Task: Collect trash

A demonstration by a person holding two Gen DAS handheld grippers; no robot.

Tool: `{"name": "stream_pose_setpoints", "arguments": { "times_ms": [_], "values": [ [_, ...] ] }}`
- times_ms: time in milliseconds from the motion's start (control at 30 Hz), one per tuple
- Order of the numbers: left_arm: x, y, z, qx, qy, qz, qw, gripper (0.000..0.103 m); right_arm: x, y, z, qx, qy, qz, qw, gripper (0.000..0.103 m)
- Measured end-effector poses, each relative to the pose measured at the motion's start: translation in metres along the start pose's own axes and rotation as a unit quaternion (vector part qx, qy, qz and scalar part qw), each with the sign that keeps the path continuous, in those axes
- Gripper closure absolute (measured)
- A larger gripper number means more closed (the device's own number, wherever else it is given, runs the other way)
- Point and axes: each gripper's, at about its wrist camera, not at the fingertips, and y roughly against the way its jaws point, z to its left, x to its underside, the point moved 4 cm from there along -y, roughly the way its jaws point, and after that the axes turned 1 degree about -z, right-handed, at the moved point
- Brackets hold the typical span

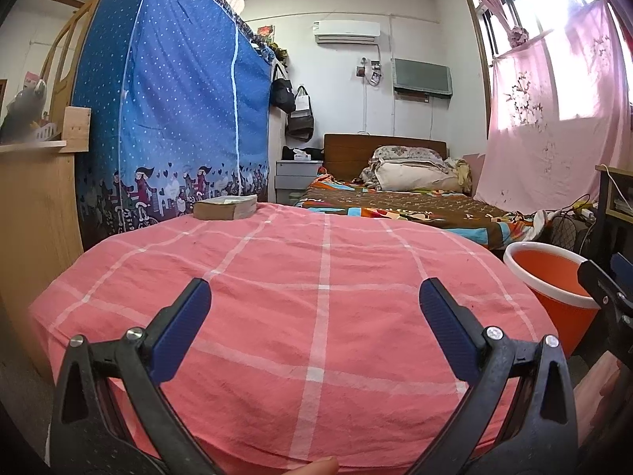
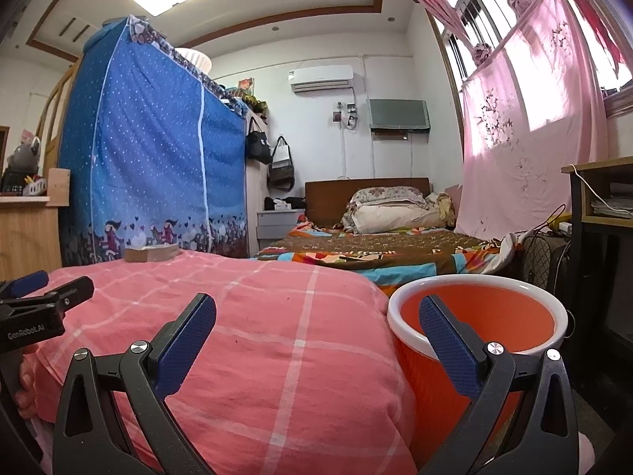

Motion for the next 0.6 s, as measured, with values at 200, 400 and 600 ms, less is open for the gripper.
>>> {"name": "stream_pose_setpoints", "arguments": {
  "times_ms": [200, 400, 600],
  "values": [
    [0.0029, -0.0011, -0.0018, 0.000, -0.003, 0.003, 1.0000, 0.000, 0.0016, -0.0023, -0.0009, 0.000, -0.001, 0.007, 1.000, 0.000],
    [0.0032, -0.0005, -0.0036, 0.001, -0.008, 0.001, 1.0000, 0.000, 0.0024, -0.0034, -0.0031, -0.001, -0.004, 0.012, 1.000, 0.000],
    [0.0035, 0.0000, -0.0043, 0.001, -0.010, 0.001, 0.9999, 0.000, 0.0023, -0.0037, -0.0044, -0.001, -0.004, 0.014, 1.000, 0.000]
  ]
}}
